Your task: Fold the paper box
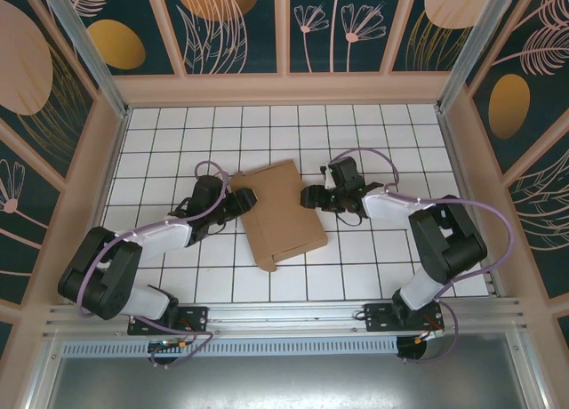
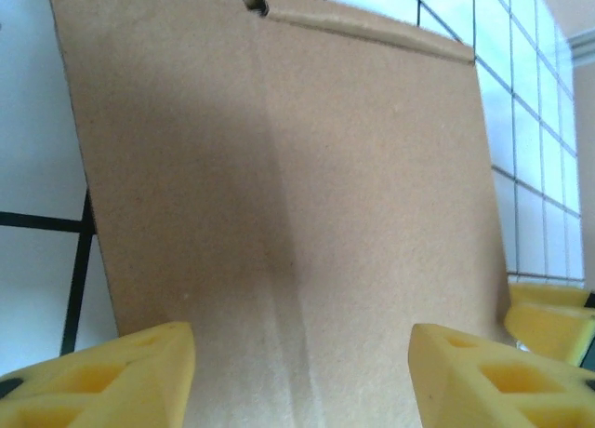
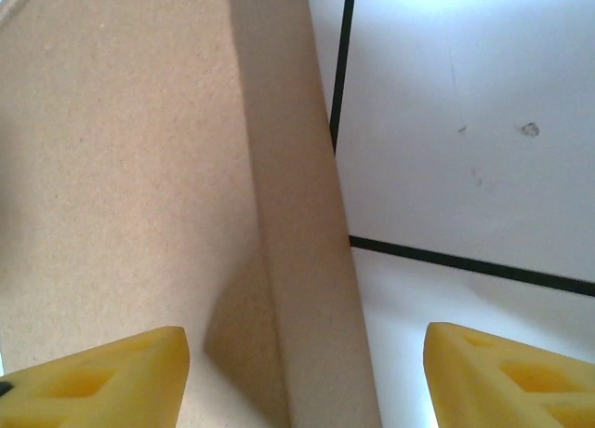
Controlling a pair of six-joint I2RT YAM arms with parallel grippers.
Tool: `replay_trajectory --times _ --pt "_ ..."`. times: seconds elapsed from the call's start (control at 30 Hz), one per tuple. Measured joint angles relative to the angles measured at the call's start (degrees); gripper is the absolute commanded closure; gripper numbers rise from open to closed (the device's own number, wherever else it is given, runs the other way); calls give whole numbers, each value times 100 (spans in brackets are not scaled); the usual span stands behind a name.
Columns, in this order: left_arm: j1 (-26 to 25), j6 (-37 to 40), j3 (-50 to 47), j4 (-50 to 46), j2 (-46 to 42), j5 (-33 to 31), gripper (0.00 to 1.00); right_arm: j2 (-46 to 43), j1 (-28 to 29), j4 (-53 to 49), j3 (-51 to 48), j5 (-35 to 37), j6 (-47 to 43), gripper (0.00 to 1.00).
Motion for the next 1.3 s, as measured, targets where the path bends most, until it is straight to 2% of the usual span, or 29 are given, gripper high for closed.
replay_trajectory --times 0.37,0.93,1.1,1.3 --pt "0 -68 -7 94 498 232 31 291 -33 540 2 -522 162 54" --pt "90 -492 -35 1058 1054 640 30 920 -251 1613 -26 -1679 496 57" --pt "87 -487 -39 890 922 671 30 938 -483 2177 -376 -2079 752 63" --pt "31 -297 118 310 463 636 29 938 -645 2293 -476 -2286 756 64"
